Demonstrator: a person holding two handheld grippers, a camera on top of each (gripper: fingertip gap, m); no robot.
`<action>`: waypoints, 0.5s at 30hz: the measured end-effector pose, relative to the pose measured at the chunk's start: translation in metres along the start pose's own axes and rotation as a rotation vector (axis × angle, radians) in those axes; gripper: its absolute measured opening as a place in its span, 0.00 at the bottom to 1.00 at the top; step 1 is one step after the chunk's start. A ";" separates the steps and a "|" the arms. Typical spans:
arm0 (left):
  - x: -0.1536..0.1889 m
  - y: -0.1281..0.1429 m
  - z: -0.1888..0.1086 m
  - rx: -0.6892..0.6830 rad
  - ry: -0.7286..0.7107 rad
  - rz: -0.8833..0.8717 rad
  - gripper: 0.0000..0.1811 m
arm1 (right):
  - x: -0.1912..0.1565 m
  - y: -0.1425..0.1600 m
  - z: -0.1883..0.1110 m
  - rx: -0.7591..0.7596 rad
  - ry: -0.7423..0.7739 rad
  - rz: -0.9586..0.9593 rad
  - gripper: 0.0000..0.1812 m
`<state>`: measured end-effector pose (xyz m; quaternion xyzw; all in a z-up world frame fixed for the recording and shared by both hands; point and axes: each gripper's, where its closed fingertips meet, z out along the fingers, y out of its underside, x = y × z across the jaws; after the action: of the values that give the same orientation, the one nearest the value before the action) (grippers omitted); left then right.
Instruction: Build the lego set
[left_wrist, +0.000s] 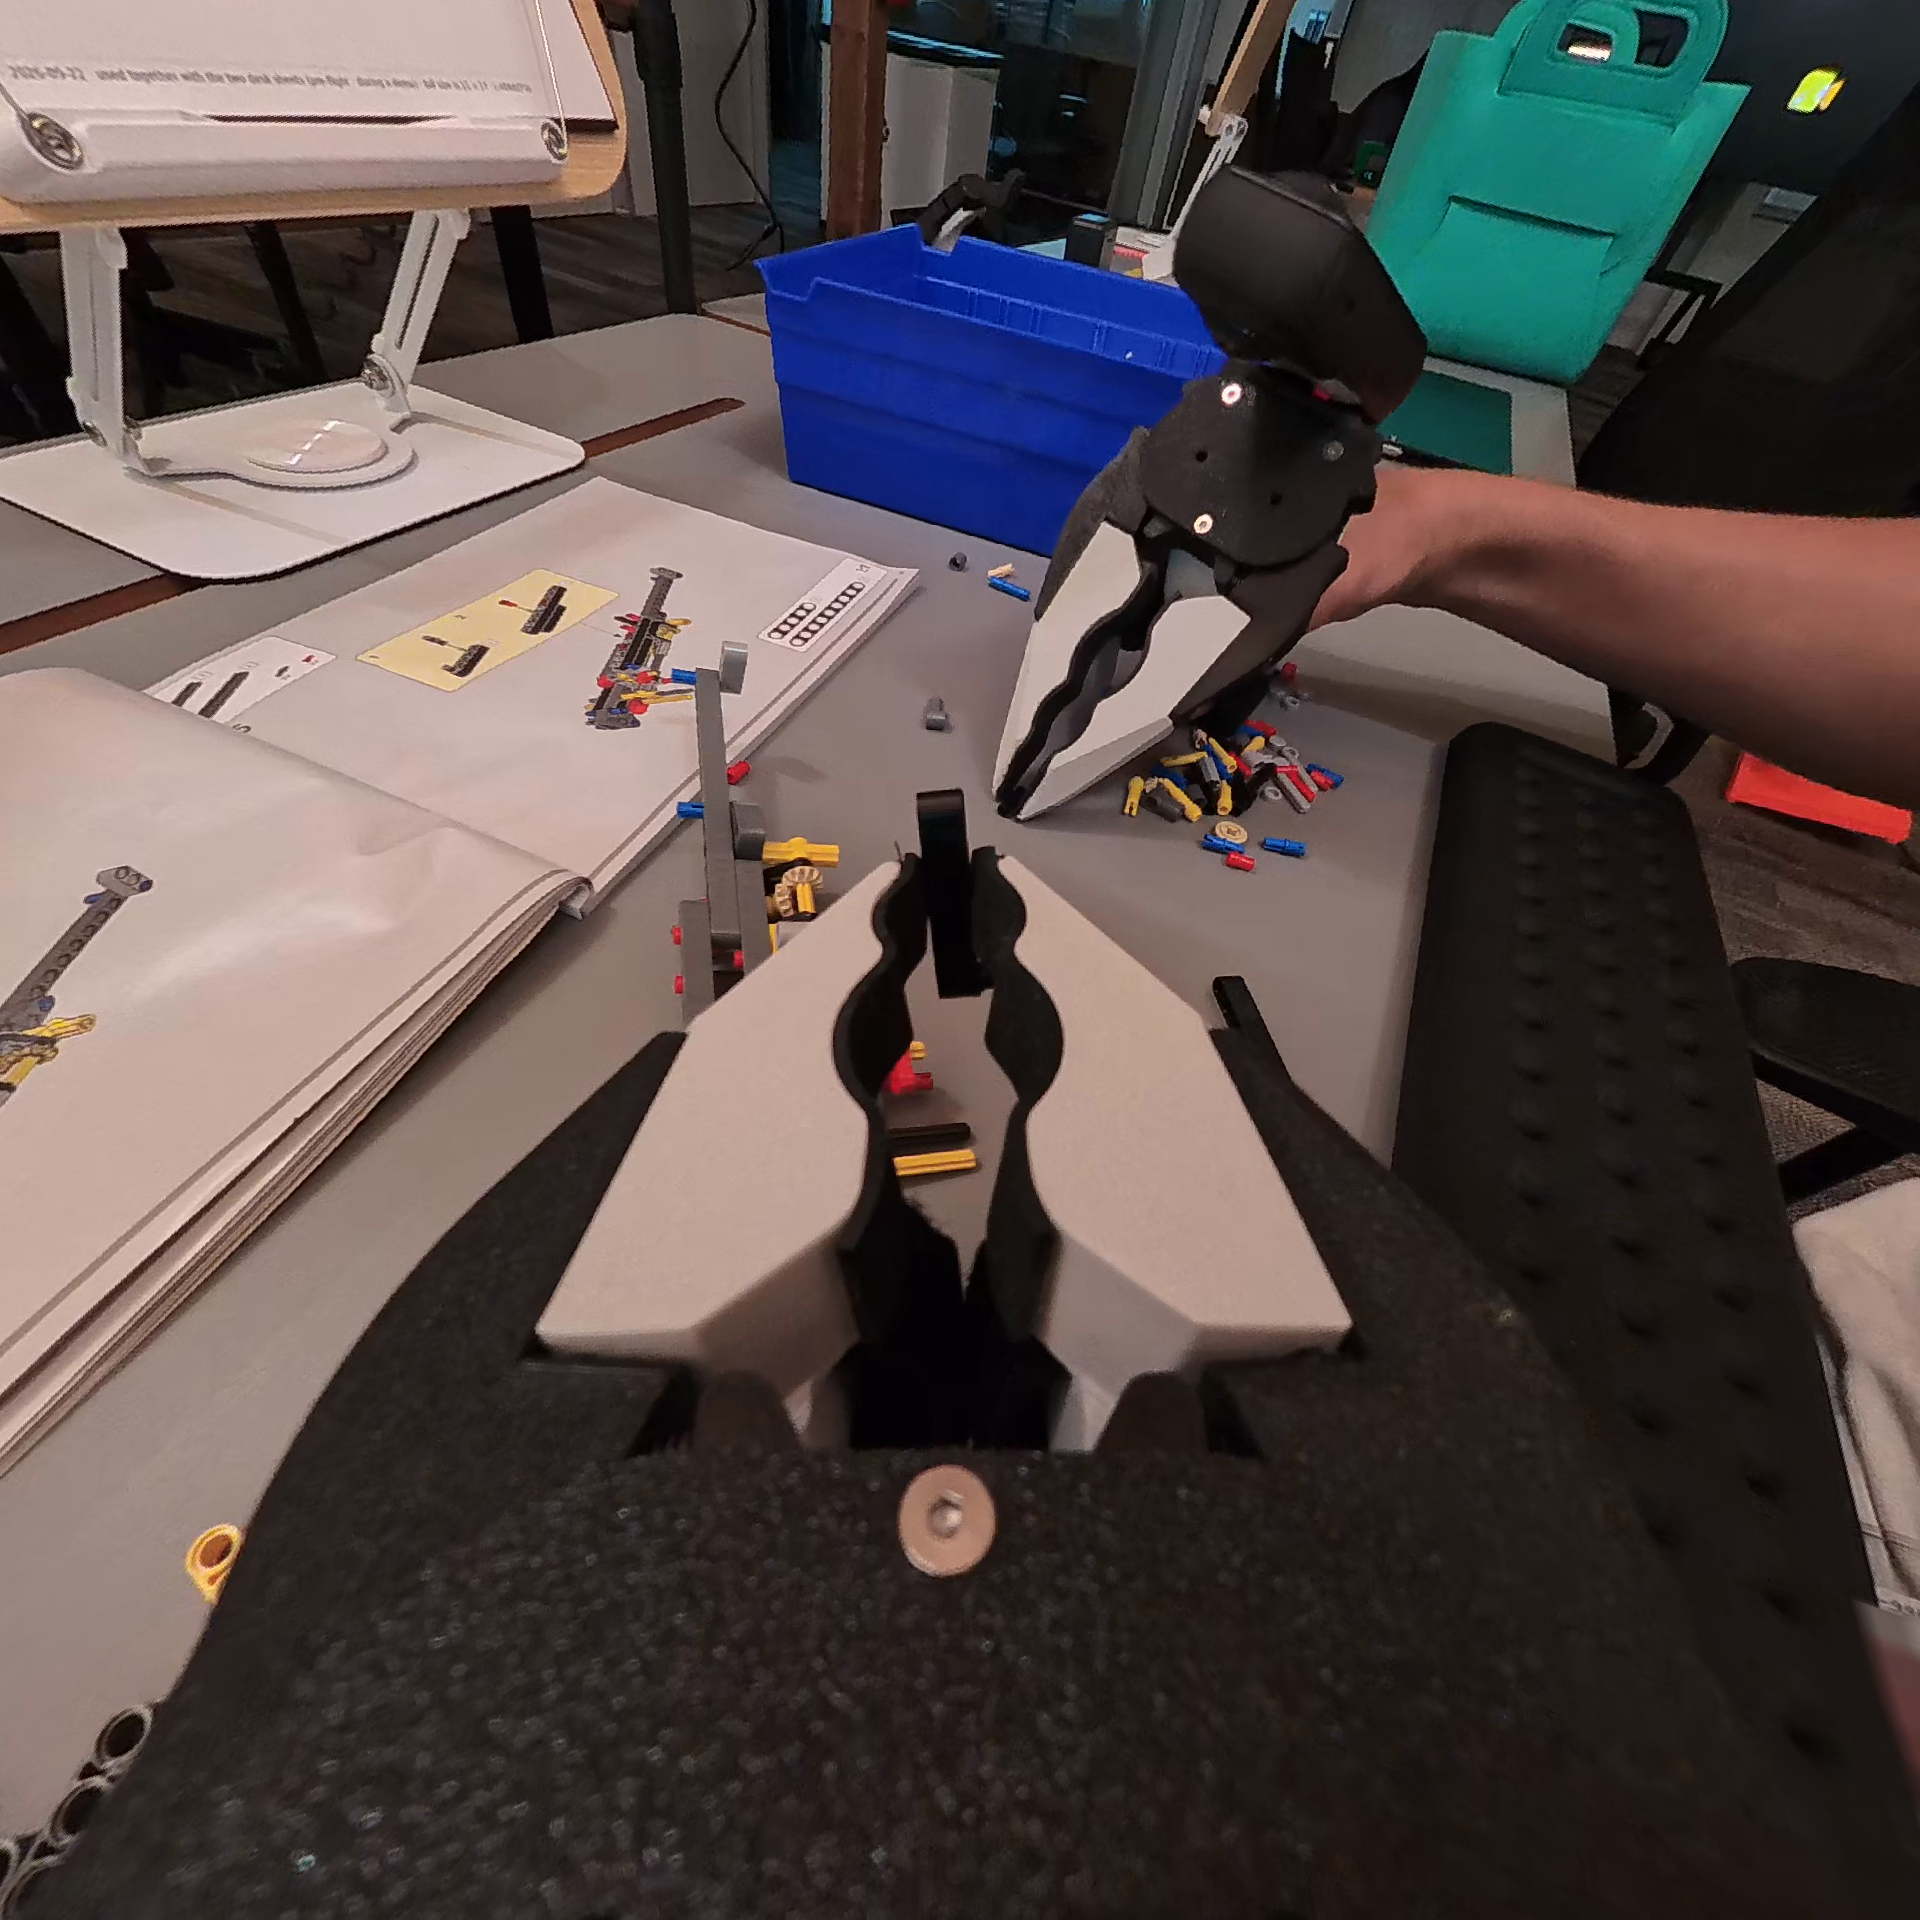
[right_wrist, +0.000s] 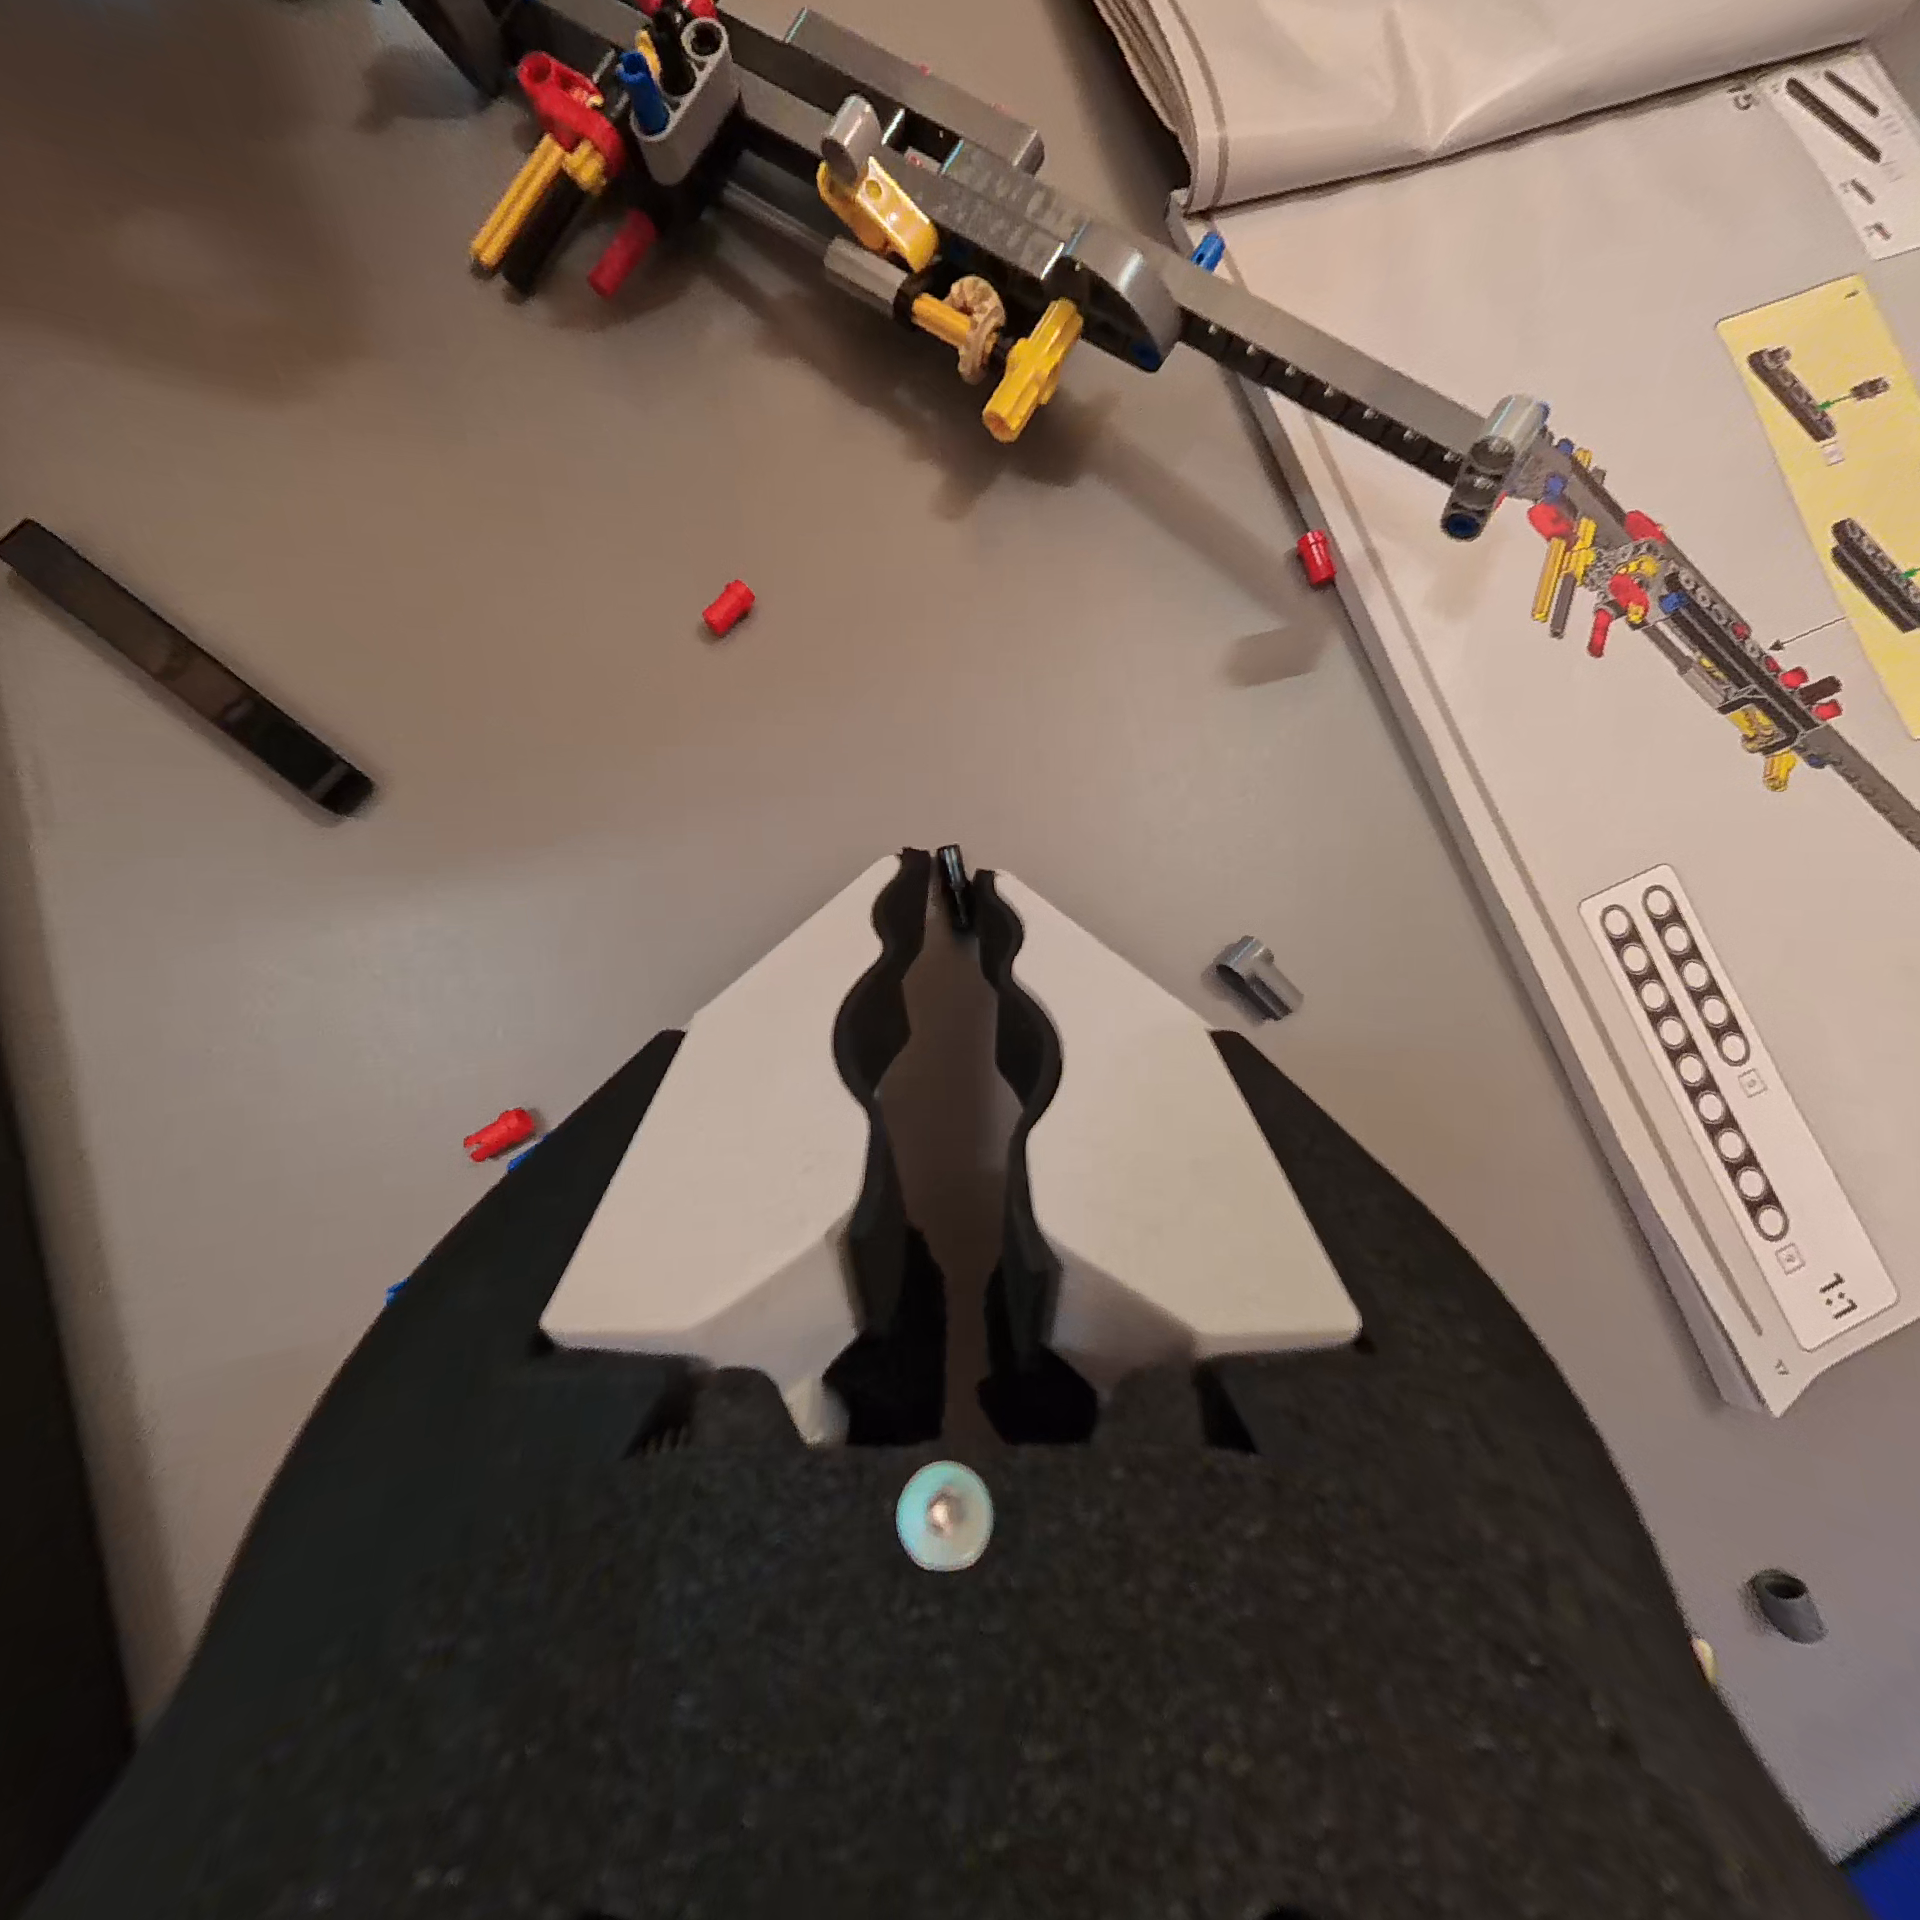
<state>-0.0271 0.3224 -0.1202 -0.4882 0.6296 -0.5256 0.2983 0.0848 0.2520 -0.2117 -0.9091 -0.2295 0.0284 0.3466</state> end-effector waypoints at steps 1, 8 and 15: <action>0.000 0.000 0.000 0.000 0.000 0.000 0.03 | 0.000 0.000 0.000 0.002 0.003 -0.002 0.04; 0.000 0.000 0.000 0.003 0.000 0.005 0.03 | 0.002 0.000 0.000 0.029 0.024 -0.030 0.02; 0.004 -0.007 -0.002 0.043 -0.002 0.057 0.03 | -0.020 -0.075 -0.018 0.262 -0.103 0.219 0.00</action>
<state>-0.0278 0.3199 -0.1121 -0.4639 0.6314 -0.5300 0.3242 0.0404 0.2812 -0.1521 -0.8730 -0.1411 0.1423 0.4446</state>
